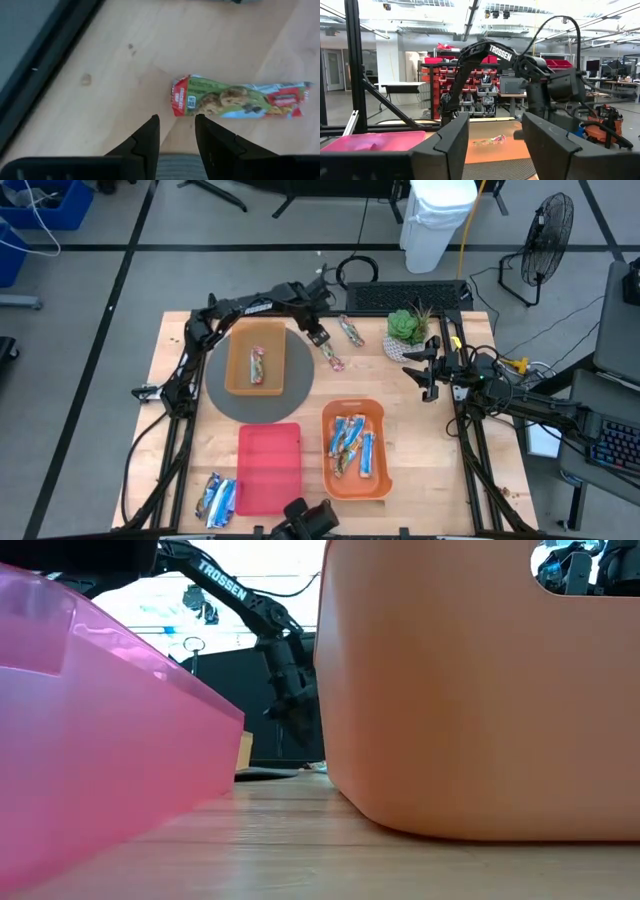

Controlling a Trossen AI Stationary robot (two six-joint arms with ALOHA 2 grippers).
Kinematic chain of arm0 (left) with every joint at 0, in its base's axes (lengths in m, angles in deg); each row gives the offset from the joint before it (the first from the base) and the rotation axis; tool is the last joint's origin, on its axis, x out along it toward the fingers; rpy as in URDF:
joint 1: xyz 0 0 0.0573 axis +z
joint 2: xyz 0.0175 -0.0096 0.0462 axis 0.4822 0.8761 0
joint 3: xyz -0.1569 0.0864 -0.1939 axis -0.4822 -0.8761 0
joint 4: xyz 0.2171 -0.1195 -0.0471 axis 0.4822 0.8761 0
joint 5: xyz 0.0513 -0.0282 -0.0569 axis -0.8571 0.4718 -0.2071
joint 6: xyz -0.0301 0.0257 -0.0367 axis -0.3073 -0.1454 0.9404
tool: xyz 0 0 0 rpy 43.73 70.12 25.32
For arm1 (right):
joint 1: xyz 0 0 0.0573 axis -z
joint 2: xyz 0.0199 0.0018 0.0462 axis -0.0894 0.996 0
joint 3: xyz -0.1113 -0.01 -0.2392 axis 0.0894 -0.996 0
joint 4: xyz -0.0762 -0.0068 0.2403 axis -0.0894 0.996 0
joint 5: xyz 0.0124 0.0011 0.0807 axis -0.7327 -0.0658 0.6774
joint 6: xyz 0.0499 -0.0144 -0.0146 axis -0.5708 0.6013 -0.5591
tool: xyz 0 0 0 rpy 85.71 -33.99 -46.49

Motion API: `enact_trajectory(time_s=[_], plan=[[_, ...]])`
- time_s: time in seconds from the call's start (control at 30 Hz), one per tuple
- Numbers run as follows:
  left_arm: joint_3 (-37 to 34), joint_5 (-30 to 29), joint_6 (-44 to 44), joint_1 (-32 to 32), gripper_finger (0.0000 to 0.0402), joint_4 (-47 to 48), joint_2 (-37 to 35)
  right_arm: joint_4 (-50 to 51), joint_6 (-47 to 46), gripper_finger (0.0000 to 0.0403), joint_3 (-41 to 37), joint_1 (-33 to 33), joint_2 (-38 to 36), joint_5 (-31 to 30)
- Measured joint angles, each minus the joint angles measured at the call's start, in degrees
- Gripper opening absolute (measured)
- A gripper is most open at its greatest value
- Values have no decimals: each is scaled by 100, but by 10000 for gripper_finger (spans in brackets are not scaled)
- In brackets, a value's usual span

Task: Pick and place Granola Bars by type
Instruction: Put the red granola bar into the light orange bin

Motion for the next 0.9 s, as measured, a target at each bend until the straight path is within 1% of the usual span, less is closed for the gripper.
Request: enact_trajectory(time_s=[0.07,0.13,0.37,0.6,0.67,0.8,0.9], plan=[[0,64,48,-13,127,-35,93,-1,0,176,1,2,0,0],[-4,-96,41,-81,127,-54,109,-1,0,174,0,1,-2,0],[25,84,38,-289,127,-135,99,0,0,178,1,1,0,0],[44,73,-28,-395,127,-171,97,1,0,174,0,0,0,0],[44,70,-201,-398,127,-175,83,-1,0,175,0,1,0,0],[39,131,-528,-380,126,-164,-202,1,0,178,0,2,0,0],[32,254,-837,-417,105,-404,-541,-1,0,176,1,0,-1,0]])
